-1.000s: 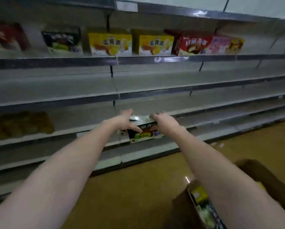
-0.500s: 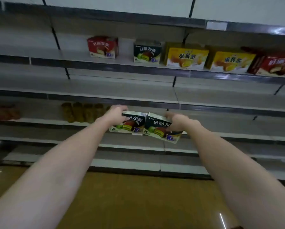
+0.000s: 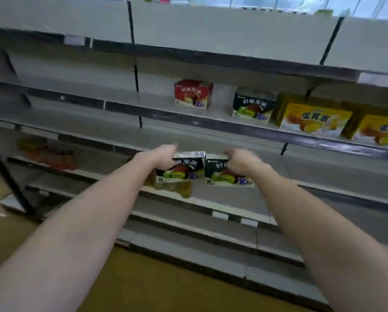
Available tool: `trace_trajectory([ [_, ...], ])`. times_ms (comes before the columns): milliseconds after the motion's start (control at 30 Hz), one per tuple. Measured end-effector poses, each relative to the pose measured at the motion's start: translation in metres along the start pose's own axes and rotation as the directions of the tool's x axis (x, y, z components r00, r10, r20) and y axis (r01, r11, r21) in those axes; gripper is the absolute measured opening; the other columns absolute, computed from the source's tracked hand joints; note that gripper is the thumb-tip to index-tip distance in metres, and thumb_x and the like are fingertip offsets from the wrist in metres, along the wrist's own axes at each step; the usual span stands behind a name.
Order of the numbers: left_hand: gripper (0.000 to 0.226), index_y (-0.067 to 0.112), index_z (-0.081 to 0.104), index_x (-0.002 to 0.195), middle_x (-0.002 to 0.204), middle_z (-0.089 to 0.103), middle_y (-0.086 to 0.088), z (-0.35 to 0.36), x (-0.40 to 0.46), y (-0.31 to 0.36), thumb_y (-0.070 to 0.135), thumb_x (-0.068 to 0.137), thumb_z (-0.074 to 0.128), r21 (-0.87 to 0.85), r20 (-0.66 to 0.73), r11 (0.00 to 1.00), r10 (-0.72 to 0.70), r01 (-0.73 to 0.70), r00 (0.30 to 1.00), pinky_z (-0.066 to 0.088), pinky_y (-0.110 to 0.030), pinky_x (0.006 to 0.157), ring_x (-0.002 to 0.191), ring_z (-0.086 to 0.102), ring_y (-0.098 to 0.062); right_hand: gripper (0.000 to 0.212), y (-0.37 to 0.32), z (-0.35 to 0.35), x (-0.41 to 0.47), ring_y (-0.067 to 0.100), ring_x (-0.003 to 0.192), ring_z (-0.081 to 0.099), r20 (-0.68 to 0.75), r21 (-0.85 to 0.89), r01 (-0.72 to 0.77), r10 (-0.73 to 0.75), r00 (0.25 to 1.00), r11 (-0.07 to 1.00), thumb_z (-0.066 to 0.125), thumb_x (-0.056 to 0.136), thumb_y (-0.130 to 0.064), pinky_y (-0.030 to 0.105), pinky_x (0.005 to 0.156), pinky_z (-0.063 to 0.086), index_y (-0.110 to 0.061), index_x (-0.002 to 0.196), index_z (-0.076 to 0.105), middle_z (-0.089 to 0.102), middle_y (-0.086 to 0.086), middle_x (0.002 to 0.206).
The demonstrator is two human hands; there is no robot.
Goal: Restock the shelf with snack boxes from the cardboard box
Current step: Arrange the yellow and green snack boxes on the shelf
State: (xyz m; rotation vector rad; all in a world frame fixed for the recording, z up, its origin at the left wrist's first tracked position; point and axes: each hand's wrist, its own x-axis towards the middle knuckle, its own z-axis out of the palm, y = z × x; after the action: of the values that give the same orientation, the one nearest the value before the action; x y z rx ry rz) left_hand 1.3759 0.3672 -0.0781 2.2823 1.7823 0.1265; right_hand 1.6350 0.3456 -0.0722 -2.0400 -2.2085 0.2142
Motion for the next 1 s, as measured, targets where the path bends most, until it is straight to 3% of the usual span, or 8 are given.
trace_trajectory([
  [167, 0.054, 0.04, 0.032, 0.145, 0.132, 0.053, -0.004, -0.05, 0.041, -0.046, 0.017, 0.099, 0.048, -0.067, 0.043, 0.998, 0.001, 0.002, 0.999, 0.047, -0.041, 0.095, 0.111, 0.057, -0.024, 0.045, -0.047, -0.027, 0.068, 0.037, 0.112, 0.055, -0.119, -0.056, 0.048, -0.055, 0.991, 0.997, 0.048, 0.083, -0.025, 0.045, 0.094, 0.049, -0.034, 0.127, 0.052, 0.061, 0.01, 0.124],
  [367, 0.051, 0.019, 0.04, 0.137, 0.123, 0.057, -0.008, -0.135, 0.106, -0.08, 0.011, 0.089, 0.056, -0.077, -0.046, 0.997, -0.033, 0.029, 0.998, 0.057, -0.038, 0.078, 0.095, 0.064, -0.021, 0.043, -0.088, -0.066, 0.147, 0.034, 0.098, 0.061, -0.291, 0.015, 0.093, -0.084, 0.953, 0.996, 0.05, 0.084, -0.026, 0.041, 0.086, 0.053, -0.029, 0.127, 0.054, 0.065, 0.01, 0.112],
  [467, 0.048, 0.016, 0.043, 0.132, 0.116, 0.06, -0.008, -0.163, 0.134, -0.096, 0.025, 0.089, 0.061, -0.099, -0.176, 0.995, -0.038, 0.021, 0.984, 0.058, -0.038, 0.075, 0.092, 0.065, -0.022, 0.04, -0.105, -0.08, 0.181, 0.033, 0.096, 0.061, -0.333, 0.036, 0.121, -0.102, 0.937, 0.992, 0.051, 0.084, -0.024, 0.041, 0.085, 0.052, -0.027, 0.123, 0.056, 0.066, 0.008, 0.11],
  [567, 0.035, 0.013, 0.048, 0.124, 0.11, 0.059, -0.008, -0.175, 0.159, -0.116, 0.016, 0.09, 0.057, -0.115, -0.314, 0.993, -0.069, 0.035, 0.947, 0.054, -0.034, 0.07, 0.09, 0.061, -0.023, 0.037, -0.125, -0.086, 0.209, 0.032, 0.097, 0.061, -0.345, 0.021, 0.145, -0.129, 0.93, 0.989, 0.052, 0.084, -0.023, 0.042, 0.087, 0.052, -0.026, 0.12, 0.057, 0.068, 0.007, 0.111],
  [667, 0.035, 0.017, 0.051, 0.124, 0.111, 0.062, -0.01, -0.18, 0.184, -0.138, 0.014, 0.089, 0.054, -0.163, -0.396, 0.985, -0.117, 0.056, 0.911, 0.057, -0.04, 0.079, 0.094, 0.062, -0.026, 0.041, -0.145, -0.088, 0.234, 0.035, 0.102, 0.06, -0.339, -0.025, 0.14, -0.14, 0.93, 0.99, 0.052, 0.086, -0.022, 0.042, 0.087, 0.051, -0.025, 0.127, 0.055, 0.065, 0.01, 0.111],
  [767, 0.038, 0.015, 0.049, 0.13, 0.116, 0.062, -0.013, -0.183, 0.207, -0.159, 0.01, 0.093, 0.05, -0.174, -0.382, 0.983, -0.119, 0.055, 0.916, 0.051, -0.033, 0.077, 0.098, 0.061, -0.03, 0.041, -0.164, -0.083, 0.263, 0.035, 0.103, 0.061, -0.336, -0.042, 0.138, -0.144, 0.931, 0.99, 0.052, 0.085, -0.025, 0.04, 0.082, 0.05, -0.027, 0.126, 0.056, 0.065, 0.01, 0.112],
  [900, 0.038, 0.019, 0.054, 0.123, 0.116, 0.066, -0.012, -0.187, 0.249, -0.198, 0.015, 0.086, 0.049, 0.013, -0.436, 0.998, -0.047, 0.059, 0.899, 0.047, -0.04, 0.093, 0.101, 0.062, -0.032, 0.048, -0.189, -0.071, 0.307, 0.032, 0.102, 0.061, -0.289, -0.027, 0.091, -0.095, 0.953, 0.995, 0.053, 0.083, -0.026, 0.037, 0.08, 0.049, -0.028, 0.131, 0.053, 0.064, 0.012, 0.118],
  [1000, 0.034, 0.021, 0.052, 0.12, 0.117, 0.062, -0.013, -0.189, 0.279, -0.228, 0.017, 0.086, 0.051, 0.096, -0.398, 0.994, -0.008, 0.05, 0.917, 0.036, -0.046, 0.103, 0.107, 0.057, -0.032, 0.044, -0.211, -0.064, 0.34, 0.031, 0.097, 0.058, -0.289, 0.011, 0.07, -0.064, 0.955, 0.997, 0.052, 0.086, -0.025, 0.036, 0.082, 0.049, -0.026, 0.13, 0.052, 0.062, 0.012, 0.115],
])
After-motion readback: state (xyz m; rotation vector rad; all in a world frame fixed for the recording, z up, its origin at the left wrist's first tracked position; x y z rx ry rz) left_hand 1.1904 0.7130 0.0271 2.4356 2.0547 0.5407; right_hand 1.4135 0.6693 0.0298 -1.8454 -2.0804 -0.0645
